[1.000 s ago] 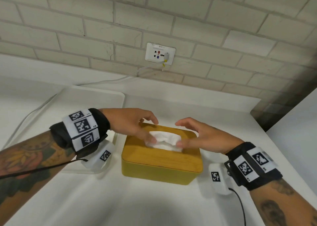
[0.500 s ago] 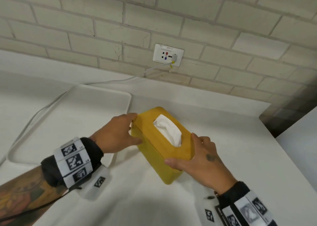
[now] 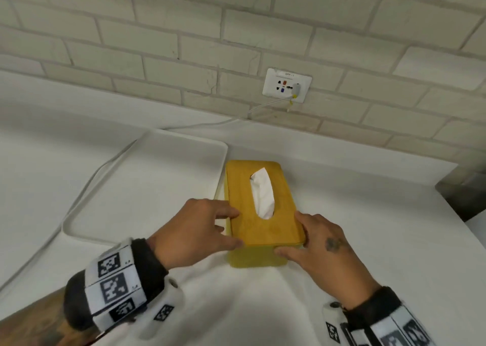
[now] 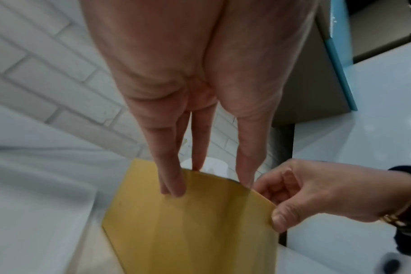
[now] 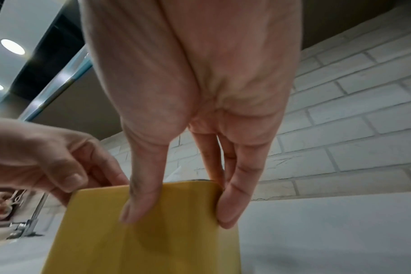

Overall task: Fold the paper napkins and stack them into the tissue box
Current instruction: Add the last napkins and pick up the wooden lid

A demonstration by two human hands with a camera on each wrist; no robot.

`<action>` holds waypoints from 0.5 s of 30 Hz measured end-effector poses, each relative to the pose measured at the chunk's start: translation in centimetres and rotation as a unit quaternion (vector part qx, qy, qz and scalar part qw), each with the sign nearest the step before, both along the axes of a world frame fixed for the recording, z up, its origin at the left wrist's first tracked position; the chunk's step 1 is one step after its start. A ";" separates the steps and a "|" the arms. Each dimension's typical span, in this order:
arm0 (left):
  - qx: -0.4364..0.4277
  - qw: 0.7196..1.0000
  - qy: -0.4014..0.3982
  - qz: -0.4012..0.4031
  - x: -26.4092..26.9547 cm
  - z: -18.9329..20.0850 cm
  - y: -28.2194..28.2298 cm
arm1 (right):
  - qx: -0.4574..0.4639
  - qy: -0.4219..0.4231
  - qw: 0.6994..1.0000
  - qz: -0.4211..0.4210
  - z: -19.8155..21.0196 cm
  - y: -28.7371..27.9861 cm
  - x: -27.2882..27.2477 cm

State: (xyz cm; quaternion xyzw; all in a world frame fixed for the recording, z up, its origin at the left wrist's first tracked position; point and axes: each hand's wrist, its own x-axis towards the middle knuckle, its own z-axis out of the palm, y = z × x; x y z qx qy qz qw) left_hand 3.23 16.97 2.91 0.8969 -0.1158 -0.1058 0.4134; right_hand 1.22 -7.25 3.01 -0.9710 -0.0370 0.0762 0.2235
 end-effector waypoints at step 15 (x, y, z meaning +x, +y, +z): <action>0.015 1.000 0.021 0.001 8.8 0.7 0.3 | -0.025 0.002 0.998 -0.066 0.7 1.9 6.8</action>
